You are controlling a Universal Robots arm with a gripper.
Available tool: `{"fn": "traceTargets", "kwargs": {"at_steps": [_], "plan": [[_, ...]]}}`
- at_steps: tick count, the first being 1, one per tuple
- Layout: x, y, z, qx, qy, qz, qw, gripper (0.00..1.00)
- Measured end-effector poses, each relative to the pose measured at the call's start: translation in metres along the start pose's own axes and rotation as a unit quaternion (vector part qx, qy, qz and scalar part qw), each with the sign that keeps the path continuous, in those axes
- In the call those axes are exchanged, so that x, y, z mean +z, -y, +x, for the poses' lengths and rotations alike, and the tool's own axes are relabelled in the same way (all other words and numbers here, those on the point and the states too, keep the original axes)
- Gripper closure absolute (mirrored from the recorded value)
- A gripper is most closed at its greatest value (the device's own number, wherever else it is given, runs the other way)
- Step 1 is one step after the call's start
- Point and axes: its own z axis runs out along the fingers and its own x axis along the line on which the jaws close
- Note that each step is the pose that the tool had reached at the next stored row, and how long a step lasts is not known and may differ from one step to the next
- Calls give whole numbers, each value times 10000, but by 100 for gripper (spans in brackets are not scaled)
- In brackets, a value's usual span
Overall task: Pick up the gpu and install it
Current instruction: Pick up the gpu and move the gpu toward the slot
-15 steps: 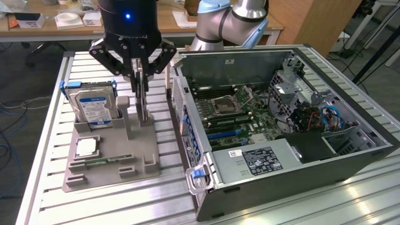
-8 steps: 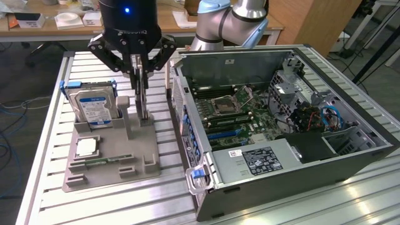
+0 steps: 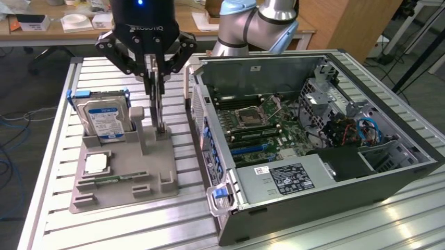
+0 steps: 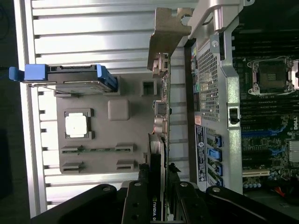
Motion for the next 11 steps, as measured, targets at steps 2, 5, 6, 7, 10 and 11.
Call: {"fn": "traceTargets", "kwargs": {"at_steps": [2, 5, 6, 7, 10, 11], "plan": [[-24, -1, 0, 0, 0, 0, 10000, 74], [-72, -3, -1, 0, -1, 0, 10000, 74], [-88, -4, -1, 0, 0, 0, 10000, 74], [-102, -4, -1, 0, 0, 0, 10000, 74], [-155, -7, -2, 0, 0, 0, 10000, 74], [-167, -7, -2, 0, 0, 0, 10000, 74]]}}
